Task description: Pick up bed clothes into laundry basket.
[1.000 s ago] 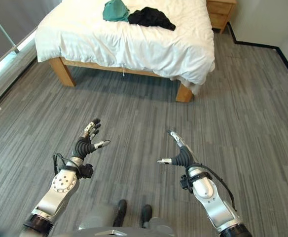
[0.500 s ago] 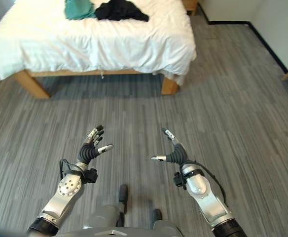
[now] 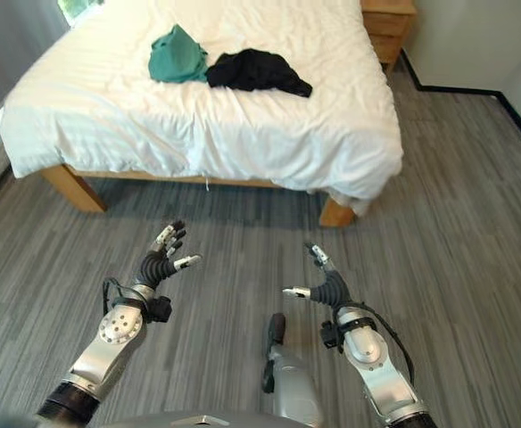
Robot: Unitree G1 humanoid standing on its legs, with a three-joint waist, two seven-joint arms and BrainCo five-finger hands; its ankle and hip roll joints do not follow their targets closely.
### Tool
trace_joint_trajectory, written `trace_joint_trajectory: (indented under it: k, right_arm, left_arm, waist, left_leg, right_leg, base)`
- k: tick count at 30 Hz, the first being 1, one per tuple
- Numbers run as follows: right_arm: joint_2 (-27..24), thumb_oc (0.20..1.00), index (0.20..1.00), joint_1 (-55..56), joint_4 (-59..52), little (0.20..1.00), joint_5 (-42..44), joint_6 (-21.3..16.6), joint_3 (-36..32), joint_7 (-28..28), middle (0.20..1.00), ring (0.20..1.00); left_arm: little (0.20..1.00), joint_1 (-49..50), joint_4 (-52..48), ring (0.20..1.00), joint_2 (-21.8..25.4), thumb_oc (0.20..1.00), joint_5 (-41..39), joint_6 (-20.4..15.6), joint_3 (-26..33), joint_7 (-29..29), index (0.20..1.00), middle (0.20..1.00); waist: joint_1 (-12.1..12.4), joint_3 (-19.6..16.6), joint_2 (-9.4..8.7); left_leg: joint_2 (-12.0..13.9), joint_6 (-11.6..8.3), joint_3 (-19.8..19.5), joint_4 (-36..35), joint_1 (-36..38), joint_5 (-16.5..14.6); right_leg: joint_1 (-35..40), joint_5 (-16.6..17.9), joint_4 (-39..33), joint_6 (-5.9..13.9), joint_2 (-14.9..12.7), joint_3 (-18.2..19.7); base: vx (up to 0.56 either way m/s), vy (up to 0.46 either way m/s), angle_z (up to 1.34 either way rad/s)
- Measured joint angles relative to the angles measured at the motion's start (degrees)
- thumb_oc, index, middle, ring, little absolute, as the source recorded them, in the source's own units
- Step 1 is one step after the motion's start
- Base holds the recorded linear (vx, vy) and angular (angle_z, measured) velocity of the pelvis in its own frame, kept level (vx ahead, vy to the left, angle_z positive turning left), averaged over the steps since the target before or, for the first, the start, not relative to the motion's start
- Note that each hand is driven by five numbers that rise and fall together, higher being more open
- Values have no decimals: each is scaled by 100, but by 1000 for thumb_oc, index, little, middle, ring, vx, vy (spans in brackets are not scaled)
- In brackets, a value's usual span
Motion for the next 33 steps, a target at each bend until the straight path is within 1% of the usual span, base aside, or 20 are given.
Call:
trace_joint_trajectory:
  k: [1, 2, 3, 4, 5, 7, 8, 10, 12, 15, 16, 17, 19, 20, 21, 24, 25, 28, 32, 33]
  right_arm:
    - [-47, 1000, 1000, 114, -37, 1000, -20, 11, -12, 0, 1000, 1000]
    - [-102, 1000, 1000, 87, -137, 1000, -62, 8, -91, -19, 1000, 1000]
    - [-248, 1000, 1000, 77, -307, 1000, -62, 3, -239, -27, 1000, 1000]
    - [-380, 1000, 1000, -125, -339, 1000, -114, 4, -306, -74, 1000, 1000]
    - [-408, 1000, 1000, -314, -398, 1000, -325, -4, -530, -268, 1000, 1000]
    - [-435, 1000, 1000, -404, -413, 1000, -509, -4, -635, -417, 1000, 1000]
    - [-597, 1000, 1000, -548, -489, 1000, -747, -9, -881, -646, 1000, 1000]
    - [-801, 1000, 1000, -777, -465, 1000, -835, -3, -1033, -857, 1000, 1000]
    - [-1365, 1000, 1000, -1094, -381, 1000, -1236, 58, -1056, -1034, 1000, 1000]
    - [-1961, 1000, 1000, -1168, -434, 1000, -1683, 127, -1428, -1262, 1000, 1000]
    - [-2071, 1000, 1000, -1193, -421, 1000, -1826, 137, -1471, -1285, 1000, 1000]
    - [-2085, 1000, 1000, -1193, -386, 1000, -1876, 147, -1467, -1303, 1000, 1000]
    - [-2128, 1000, 1000, -1046, -479, 1000, -2055, 204, -1436, -1317, 1000, 1000]
    - [-2258, 1000, 1000, -1116, -571, 1000, -2129, 207, -1471, -1334, 1000, 1000]
    - [-2310, 1000, 1000, -1289, -627, 1000, -2213, 208, -1519, -1398, 1000, 1000]
    - [-2341, 1000, 1000, -1723, -735, 1000, -2308, 234, -1550, -1474, 1000, 1000]
    - [-2474, 1000, 1000, -2037, -721, 1000, -2315, 324, -1088, -1413, 1000, 1000]
    - [-2261, 1000, 1000, -2487, -436, 1000, -2545, 254, -425, -1179, 1000, 1000]
    - [-1661, 1000, 1000, -3601, 793, 1000, -2516, 294, 405, -1030, 1000, 1000]
    - [-1478, 1000, 1000, -4068, 1364, 1000, -2419, 406, 803, -1003, 1000, 1000]
  left_arm:
    - [1000, 46, -13, 1000, -102, 1000, -4, -6, -43, -35, 1000, 1000]
    - [1000, 21, -121, 1000, -163, 1000, -9, -34, -51, -43, 1000, 1000]
    - [1000, -128, -175, 1000, -194, 1000, -9, -32, -115, -43, 1000, 1000]
    - [1000, -173, -214, 1000, -142, 1000, -9, -79, -115, -38, 1000, 1000]
    - [1000, -215, -215, 1000, 79, 1000, -8, -77, -99, -32, 1000, 1000]
    - [1000, -156, -243, 1000, 204, 1000, -8, -87, -22, -5, 1000, 1000]
    - [1000, -150, -251, 1000, 263, 1000, -5, -98, 76, 42, 1000, 1000]
    - [1000, -143, -251, 1000, 262, 1000, -2, -104, 127, 82, 1000, 1000]
    - [1000, -126, -179, 1000, 267, 1000, 3, -114, 146, 82, 1000, 1000]
    - [1000, 71, -216, 1000, 224, 1000, 3, -147, 120, 67, 1000, 1000]
    - [1000, 141, -152, 1000, 206, 1000, 3, -165, 120, 66, 1000, 1000]
    - [1000, 203, -58, 1000, 202, 1000, 3, -164, 124, 58, 1000, 1000]
    - [1000, 208, 142, 1000, 302, 1000, 2, -129, 105, 70, 1000, 1000]
    - [1000, 223, 138, 1000, 380, 1000, 5, -107, 106, 59, 1000, 1000]
    - [1000, 200, 138, 1000, 387, 1000, 4, -90, 148, 66, 1000, 1000]
    - [1000, -12, 140, 1000, 364, 1000, 3, -93, 303, 71, 1000, 1000]
    - [1000, -99, 163, 1000, 372, 1000, -10, -154, 473, 68, 1000, 1000]
    - [1000, 167, 174, 1000, 348, 1000, -40, -162, 894, 74, 1000, 1000]
    - [1000, 1127, 185, 1000, 346, 1000, -228, -193, 1135, 38, 1000, 1000]
    - [1000, 1209, 330, 1000, 315, 1000, -308, -174, 1070, 25, 1000, 1000]
  waist:
    - [30, -48, -47]
    - [118, -59, -213]
    - [177, -15, -213]
    - [308, 45, -241]
    - [299, 151, -471]
    - [300, 225, -639]
    - [279, 225, -690]
    - [300, 229, -616]
    - [305, 213, -502]
    - [310, 73, -328]
    - [319, 23, -169]
    - [353, -50, -21]
    - [292, 16, -169]
    - [179, 8, -236]
    - [147, 4, -257]
    - [216, 51, -211]
    - [380, 58, -252]
    - [915, 95, -526]
    - [1302, 84, -577]
    - [1225, 75, -606]
  left_leg:
    - [-26, -223, 111, 1091, -346, 97]
    - [-8, -505, 170, 3332, -1551, 914]
    - [9, -559, 113, 4747, -2442, 1806]
    - [109, -652, 162, 5350, -3076, 1699]
    - [308, -498, 496, 5344, -3782, 1436]
    - [467, -504, 761, 4744, -3977, 1365]
    - [654, -350, 1191, 3006, -3957, 1286]
    - [578, -175, 1239, 1437, -3850, 1439]
    - [275, -64, 1168, -534, -3345, 1549]
    - [-89, 538, 1378, -671, -3069, 1906]
    - [-32, 649, 1395, -592, -2960, 1919]
    - [58, 750, 1179, -710, -2804, 2271]
    - [88, 820, 808, -992, -2348, 2212]
    - [51, 829, 614, -1078, -2254, 2192]
    - [-12, 858, 495, -1078, -2216, 2165]
    - [-132, 834, 95, -1075, -2186, 2152]
    - [-194, 780, -41, -1076, -2159, 2129]
    - [-270, 325, -151, -1076, -1858, 1816]
    - [-14, -9, -164, -1111, -1796, 1568]
    - [21, -19, -175, -1107, -1767, 1563]
  right_leg:
    - [291, -57, -100, -325, 91, -17]
    - [467, -283, -173, -379, 75, -12]
    - [600, -315, -323, -420, 111, -3]
    - [760, -367, -387, -482, 174, 124]
    - [1108, -571, -368, -554, 168, 138]
    - [1506, -702, -492, -421, 162, 110]
    - [1806, -828, -695, -251, 219, 111]
    - [1989, -859, -753, -227, 310, 62]
    - [2343, -1098, -905, 28, 358, 77]
    - [2852, -1321, -872, 312, 506, 48]
    - [2855, -1504, -540, 424, 656, 56]
    - [2740, -1672, -34, 477, 800, 13]
    - [1692, -1699, 2475, 594, 551, -275]
    - [1144, -1921, 3294, 706, 340, -256]
    - [814, -2119, 3359, 824, 55, -189]
    - [499, -2184, 2078, 826, -412, 157]
    - [697, -1819, 651, 804, -576, 280]
    - [1411, -338, -823, 790, -789, 164]
    - [1694, -457, -924, 624, -560, -2]
    - [1724, -478, -923, 609, -529, -38]
  base:
    - [269, -227, 22]
    - [313, -230, 11]
    - [215, -137, -25]
    - [503, -141, -47]
    - [389, 36, -51]
    - [458, 120, -22]
    - [442, 207, -30]
    - [381, 175, -48]
    - [376, 186, -43]
    - [323, 192, -24]
    - [301, 227, -44]
    - [161, 170, -15]
    - [110, 79, 28]
    - [71, -20, 65]
    - [124, -37, 71]
    - [127, -74, 83]
    - [171, -92, 103]
    - [205, -89, 61]
    - [159, -26, 26]
    - [116, -22, 24]
